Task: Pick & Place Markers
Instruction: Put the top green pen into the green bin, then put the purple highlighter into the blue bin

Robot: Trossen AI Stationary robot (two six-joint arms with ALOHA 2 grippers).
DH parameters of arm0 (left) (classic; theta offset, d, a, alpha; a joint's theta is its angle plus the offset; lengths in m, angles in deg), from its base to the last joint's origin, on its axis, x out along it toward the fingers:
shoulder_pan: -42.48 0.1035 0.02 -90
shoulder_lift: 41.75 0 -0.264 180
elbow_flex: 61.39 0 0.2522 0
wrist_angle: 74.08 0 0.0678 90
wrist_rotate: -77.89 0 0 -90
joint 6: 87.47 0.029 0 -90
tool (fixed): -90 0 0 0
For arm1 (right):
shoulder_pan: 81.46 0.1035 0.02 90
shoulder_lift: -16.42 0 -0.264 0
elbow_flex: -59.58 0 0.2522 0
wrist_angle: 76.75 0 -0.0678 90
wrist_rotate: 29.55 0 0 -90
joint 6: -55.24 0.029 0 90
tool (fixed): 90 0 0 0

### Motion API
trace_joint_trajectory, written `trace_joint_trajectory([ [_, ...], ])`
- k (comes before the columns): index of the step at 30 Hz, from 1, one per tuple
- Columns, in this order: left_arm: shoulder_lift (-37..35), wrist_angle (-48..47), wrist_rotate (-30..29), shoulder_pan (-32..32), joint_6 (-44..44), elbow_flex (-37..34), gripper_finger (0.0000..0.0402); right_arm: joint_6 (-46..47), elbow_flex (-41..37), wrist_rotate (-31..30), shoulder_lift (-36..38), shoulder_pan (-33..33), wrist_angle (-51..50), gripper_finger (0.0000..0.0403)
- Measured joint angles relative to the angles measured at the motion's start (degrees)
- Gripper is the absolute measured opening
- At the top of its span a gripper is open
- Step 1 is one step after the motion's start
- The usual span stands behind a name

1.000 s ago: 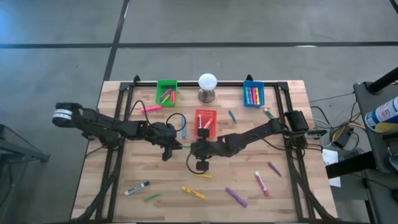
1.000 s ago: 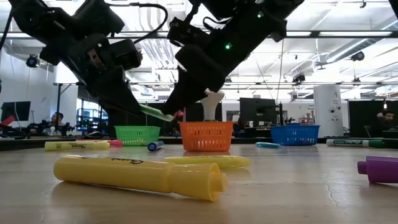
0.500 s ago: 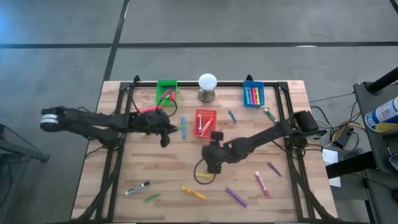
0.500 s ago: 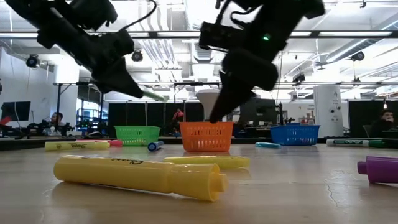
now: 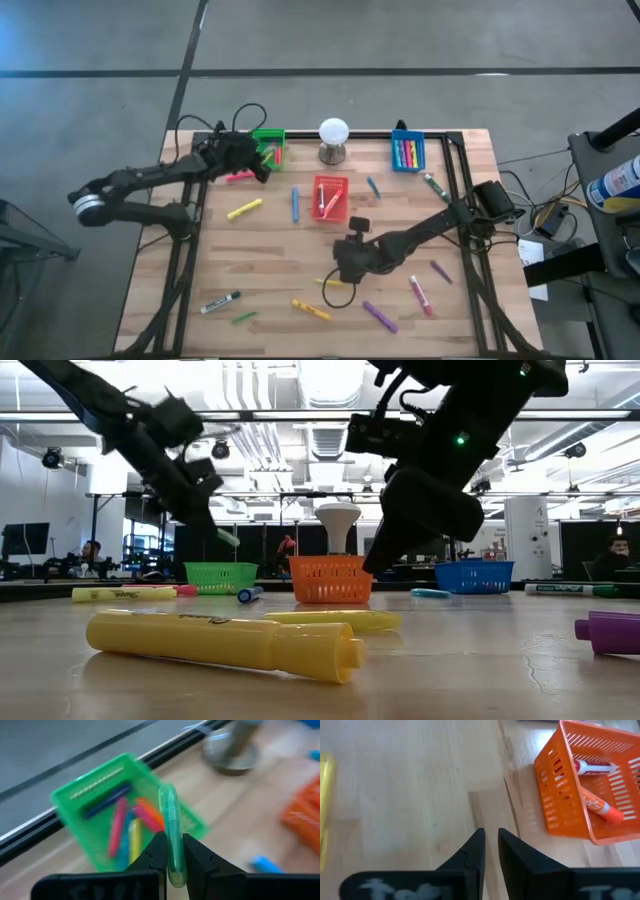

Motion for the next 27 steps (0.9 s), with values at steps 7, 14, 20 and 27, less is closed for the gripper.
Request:
trace_joint_trajectory([
  [7, 8.6, 3.6, 1.3, 4.5, 0.8, 0.6, 0.0032, 0.0, -0.1, 0.0, 0.0, 0.1, 0.3, 0.0038],
  [14, 12.8, 2.1, 1.2, 4.6, 1.7, 3.6, 0.0098, 0.0, -0.1, 0.0, 0.0, 0.1, 0.4, 0.0038],
  [20, 8.4, -1.9, 1.1, 4.0, 4.1, 6.0, 0.0108, 0.0, -0.2, 0.0, 0.0, 0.2, 0.6, 0.0038],
  [27, -5.2, 1.3, 3.0, -0.3, 3.2, 0.9, 0.0048, -1.4, -4.2, -1.8, 0.0, 0.3, 10.9, 0.0038],
])
